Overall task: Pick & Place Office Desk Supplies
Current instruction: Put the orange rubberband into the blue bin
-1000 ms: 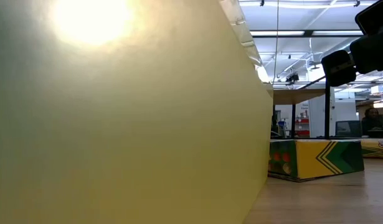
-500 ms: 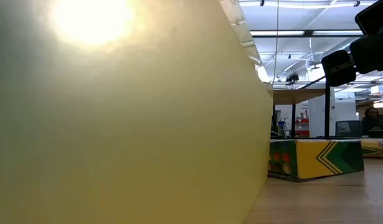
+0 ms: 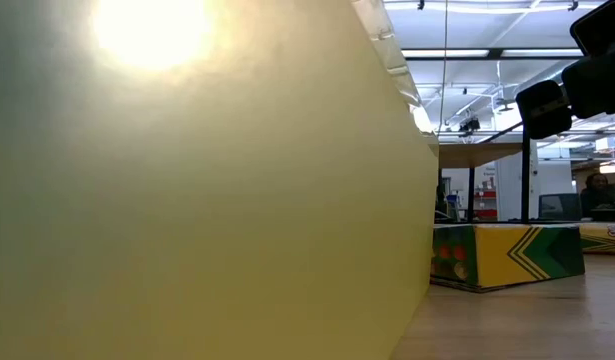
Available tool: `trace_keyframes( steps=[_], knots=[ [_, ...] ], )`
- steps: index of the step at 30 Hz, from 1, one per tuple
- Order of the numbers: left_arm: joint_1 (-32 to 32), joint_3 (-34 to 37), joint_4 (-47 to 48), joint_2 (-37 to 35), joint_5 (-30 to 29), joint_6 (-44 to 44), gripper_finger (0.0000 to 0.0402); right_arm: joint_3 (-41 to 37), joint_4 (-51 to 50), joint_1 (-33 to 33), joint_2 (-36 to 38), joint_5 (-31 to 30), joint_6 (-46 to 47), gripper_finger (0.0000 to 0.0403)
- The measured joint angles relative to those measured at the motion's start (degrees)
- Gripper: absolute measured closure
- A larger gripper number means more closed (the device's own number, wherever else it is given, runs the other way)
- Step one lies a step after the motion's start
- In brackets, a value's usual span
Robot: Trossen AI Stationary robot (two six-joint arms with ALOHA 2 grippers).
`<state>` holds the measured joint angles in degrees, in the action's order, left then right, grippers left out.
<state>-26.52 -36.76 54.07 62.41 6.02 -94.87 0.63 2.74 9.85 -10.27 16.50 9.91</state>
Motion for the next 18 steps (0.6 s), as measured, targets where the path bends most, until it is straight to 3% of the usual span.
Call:
trace_keyframes(
  steps=[9,18],
  knots=[
    [-0.32,-10.64,9.72,-0.02,0.08,-0.45,0.0398,0.01,0.00,0.01,0.00,0.00,0.00,0.0394],
    [-5.16,-16.52,8.78,-0.02,1.01,-7.64,0.0398,0.00,-0.02,0.00,-0.01,0.01,0.00,0.0394]
  ],
)
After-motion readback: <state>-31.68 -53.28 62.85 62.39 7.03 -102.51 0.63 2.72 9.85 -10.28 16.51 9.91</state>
